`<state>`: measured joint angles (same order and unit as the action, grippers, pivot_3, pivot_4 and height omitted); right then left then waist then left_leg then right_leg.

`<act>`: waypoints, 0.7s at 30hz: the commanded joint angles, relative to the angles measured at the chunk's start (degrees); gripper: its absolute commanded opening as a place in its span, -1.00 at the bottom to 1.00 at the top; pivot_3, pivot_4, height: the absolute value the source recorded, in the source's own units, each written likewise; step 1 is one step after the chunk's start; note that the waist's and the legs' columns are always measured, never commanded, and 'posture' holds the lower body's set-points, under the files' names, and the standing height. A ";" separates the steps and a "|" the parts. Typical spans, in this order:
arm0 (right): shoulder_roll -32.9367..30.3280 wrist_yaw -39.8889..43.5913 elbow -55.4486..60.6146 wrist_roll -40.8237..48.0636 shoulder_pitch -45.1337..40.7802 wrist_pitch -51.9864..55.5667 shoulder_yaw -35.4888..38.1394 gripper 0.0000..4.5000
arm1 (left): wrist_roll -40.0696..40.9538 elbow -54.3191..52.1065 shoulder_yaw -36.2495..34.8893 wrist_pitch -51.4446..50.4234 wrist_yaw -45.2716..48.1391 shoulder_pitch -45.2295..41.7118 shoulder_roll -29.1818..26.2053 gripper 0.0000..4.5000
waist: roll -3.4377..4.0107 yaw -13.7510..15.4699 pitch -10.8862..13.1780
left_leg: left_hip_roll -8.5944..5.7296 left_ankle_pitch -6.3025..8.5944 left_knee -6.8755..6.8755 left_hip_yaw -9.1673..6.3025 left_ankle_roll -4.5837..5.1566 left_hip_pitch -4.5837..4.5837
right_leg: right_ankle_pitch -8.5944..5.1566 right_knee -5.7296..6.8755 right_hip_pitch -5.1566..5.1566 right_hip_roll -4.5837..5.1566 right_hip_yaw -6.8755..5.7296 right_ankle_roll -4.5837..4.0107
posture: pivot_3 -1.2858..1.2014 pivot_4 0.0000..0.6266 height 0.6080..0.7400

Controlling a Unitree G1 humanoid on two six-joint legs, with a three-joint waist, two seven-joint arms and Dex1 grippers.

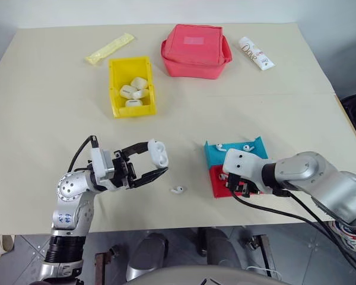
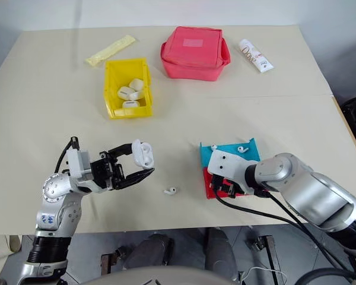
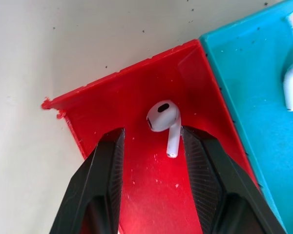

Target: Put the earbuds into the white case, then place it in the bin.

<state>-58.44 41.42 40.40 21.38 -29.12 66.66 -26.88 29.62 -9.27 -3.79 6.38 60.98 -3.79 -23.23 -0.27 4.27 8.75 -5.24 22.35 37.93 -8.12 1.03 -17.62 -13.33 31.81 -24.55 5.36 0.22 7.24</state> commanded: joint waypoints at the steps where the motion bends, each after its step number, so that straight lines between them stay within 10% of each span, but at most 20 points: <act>1: 0.54 0.37 0.10 -1.70 -1.35 -1.15 -0.31 -0.16 | 1.91 -3.46 -1.25 0.03 -0.54 0.56 -0.73 0.24 | 0.00 0.01 0.00 | 0.00 0.00 0.00 0.00 0.00 0.00 | 0.00 0.00 0.00 0.00 0.00 0.00 | 0.03 -0.52 1.00; 21: 1.75 3.28 -2.38 -4.95 -0.81 -3.60 -2.39 -0.16 | 2.31 -6.77 -1.80 -0.74 -2.40 3.55 -1.81 0.24 | 0.01 0.01 0.00 | 0.00 0.00 0.00 0.00 0.00 0.00 | 0.00 -0.01 0.01 0.00 0.00 0.00 | 0.03 -0.52 1.00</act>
<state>-56.51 44.24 37.72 17.10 -30.21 63.75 -28.98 30.31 -13.15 -4.56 5.44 58.92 -0.82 -24.77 -0.26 4.28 8.75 -5.24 22.35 37.93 -8.12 1.03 -17.61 -13.33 31.80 -24.54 5.36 0.22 7.24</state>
